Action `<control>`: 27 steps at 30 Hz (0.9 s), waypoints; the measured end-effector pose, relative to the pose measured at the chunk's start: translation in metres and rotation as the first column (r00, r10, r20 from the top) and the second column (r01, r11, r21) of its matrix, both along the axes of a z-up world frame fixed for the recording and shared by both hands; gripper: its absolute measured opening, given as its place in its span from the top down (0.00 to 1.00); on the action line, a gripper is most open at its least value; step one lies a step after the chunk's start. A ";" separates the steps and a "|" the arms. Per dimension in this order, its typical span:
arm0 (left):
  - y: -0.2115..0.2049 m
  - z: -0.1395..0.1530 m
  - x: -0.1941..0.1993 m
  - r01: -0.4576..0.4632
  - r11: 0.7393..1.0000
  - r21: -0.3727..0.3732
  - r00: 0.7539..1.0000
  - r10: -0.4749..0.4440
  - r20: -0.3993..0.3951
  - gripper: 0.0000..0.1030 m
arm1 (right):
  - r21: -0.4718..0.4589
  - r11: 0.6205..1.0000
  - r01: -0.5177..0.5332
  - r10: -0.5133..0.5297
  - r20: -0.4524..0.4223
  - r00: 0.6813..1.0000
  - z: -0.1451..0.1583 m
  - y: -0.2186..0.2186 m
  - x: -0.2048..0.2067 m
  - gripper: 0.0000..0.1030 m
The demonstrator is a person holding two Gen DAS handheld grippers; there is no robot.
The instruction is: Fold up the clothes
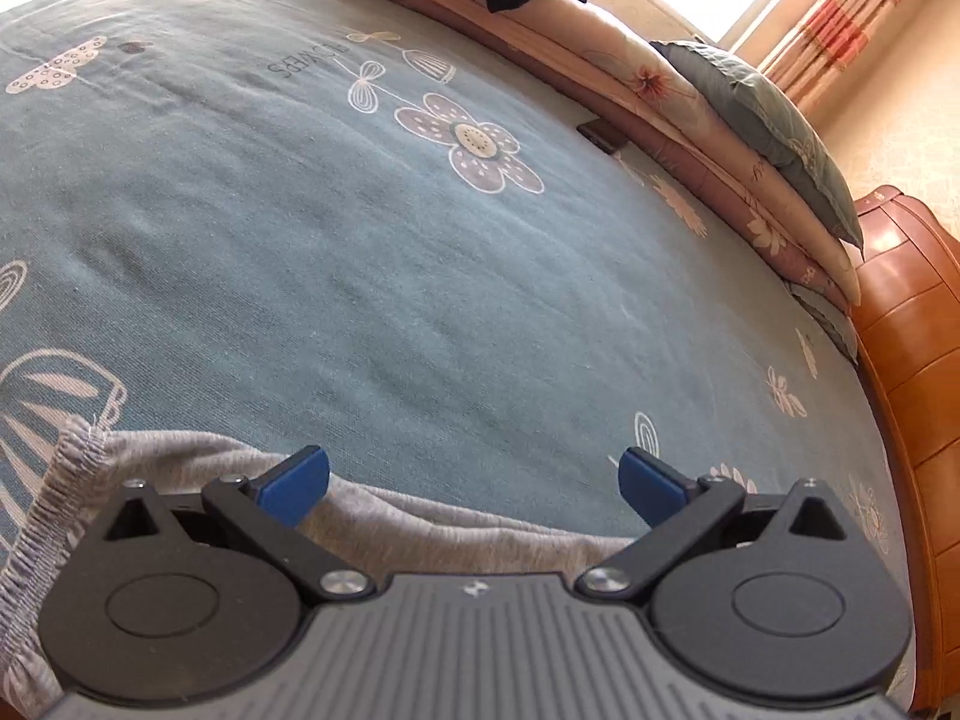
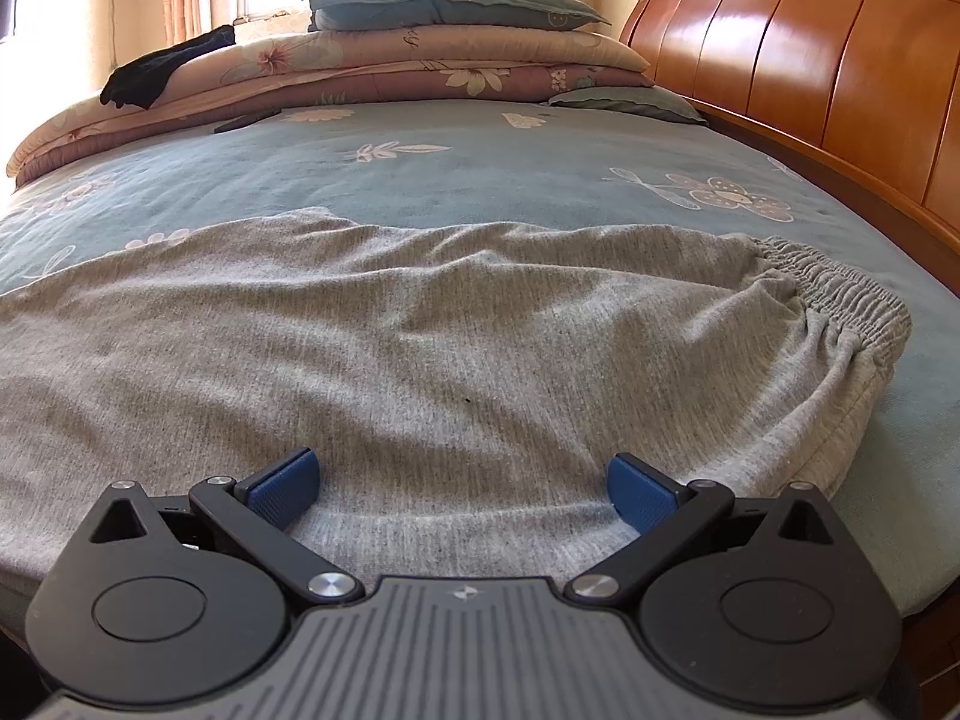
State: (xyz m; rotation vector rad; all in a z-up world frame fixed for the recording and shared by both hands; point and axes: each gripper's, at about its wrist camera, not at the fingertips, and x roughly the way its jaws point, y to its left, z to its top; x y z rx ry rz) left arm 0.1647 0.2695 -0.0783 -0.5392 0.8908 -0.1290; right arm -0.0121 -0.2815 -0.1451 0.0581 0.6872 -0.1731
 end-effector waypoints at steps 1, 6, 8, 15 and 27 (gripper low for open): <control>-0.004 -0.002 -0.003 0.032 0.999 -0.022 0.999 -0.032 -0.010 0.01 | -0.001 1.000 0.003 -0.003 0.001 1.000 0.000 0.001 0.001 0.00; -0.023 -0.027 0.017 0.052 0.997 -0.064 0.997 -0.055 -0.054 0.01 | -0.003 1.000 0.012 -0.012 0.003 1.000 -0.001 0.002 0.002 0.00; -0.022 -0.033 0.030 0.002 0.999 -0.053 0.999 -0.004 -0.050 0.02 | -0.002 1.000 0.011 -0.011 -0.001 1.000 0.000 0.002 0.002 0.00; -0.036 -0.002 0.023 0.063 0.996 -0.058 0.998 -0.062 0.021 0.01 | -0.001 1.000 0.011 -0.011 -0.001 1.000 -0.001 0.002 0.002 0.00; -0.060 -0.032 0.048 0.053 0.999 0.001 0.997 -0.052 -0.059 0.01 | -0.003 1.000 0.009 -0.009 0.005 1.000 -0.002 0.002 0.002 0.00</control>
